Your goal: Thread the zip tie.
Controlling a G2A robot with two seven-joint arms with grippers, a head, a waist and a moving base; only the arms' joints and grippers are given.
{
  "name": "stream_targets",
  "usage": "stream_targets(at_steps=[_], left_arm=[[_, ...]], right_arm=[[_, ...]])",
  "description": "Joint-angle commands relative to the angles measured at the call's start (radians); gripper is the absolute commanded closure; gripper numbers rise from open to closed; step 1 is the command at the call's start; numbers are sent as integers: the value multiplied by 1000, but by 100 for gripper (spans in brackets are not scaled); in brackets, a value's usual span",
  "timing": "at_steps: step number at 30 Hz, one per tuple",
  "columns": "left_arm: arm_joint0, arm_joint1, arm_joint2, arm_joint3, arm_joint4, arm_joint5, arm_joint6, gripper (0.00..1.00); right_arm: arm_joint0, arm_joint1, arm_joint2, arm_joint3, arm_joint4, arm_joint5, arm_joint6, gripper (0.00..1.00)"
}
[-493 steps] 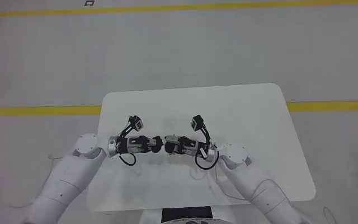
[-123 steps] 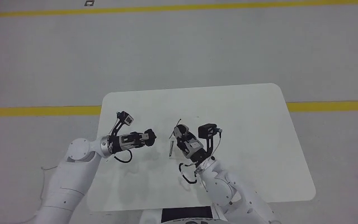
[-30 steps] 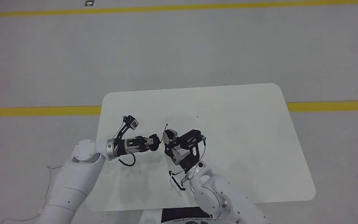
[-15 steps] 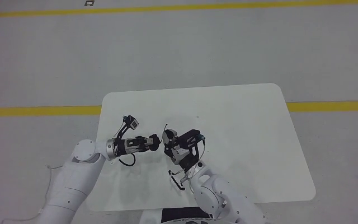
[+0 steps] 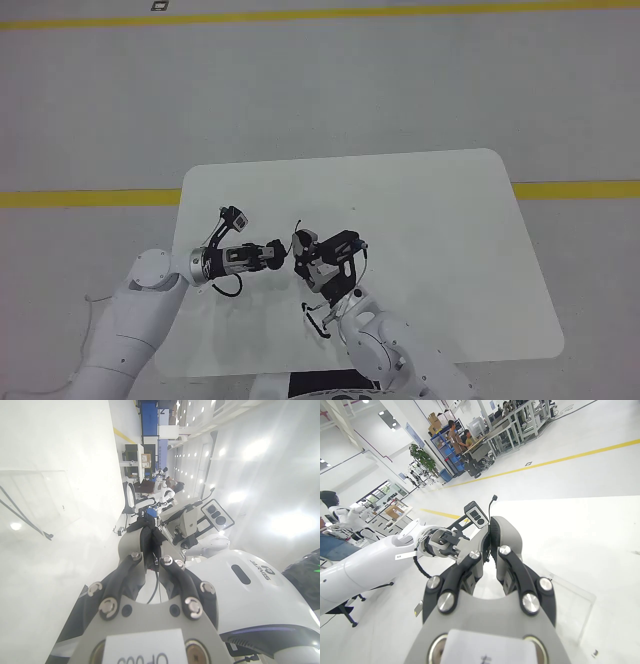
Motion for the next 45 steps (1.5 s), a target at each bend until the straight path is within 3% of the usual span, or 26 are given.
stream_targets(at_steps=[1,45], left_arm=[[0,0,0,0,0,0,0,100],[0,0,0,0,0,0,0,100]], right_arm=[[0,0,0,1,-1,-1,1,100],[-3,-11,-10,12,49,-62,8,100]])
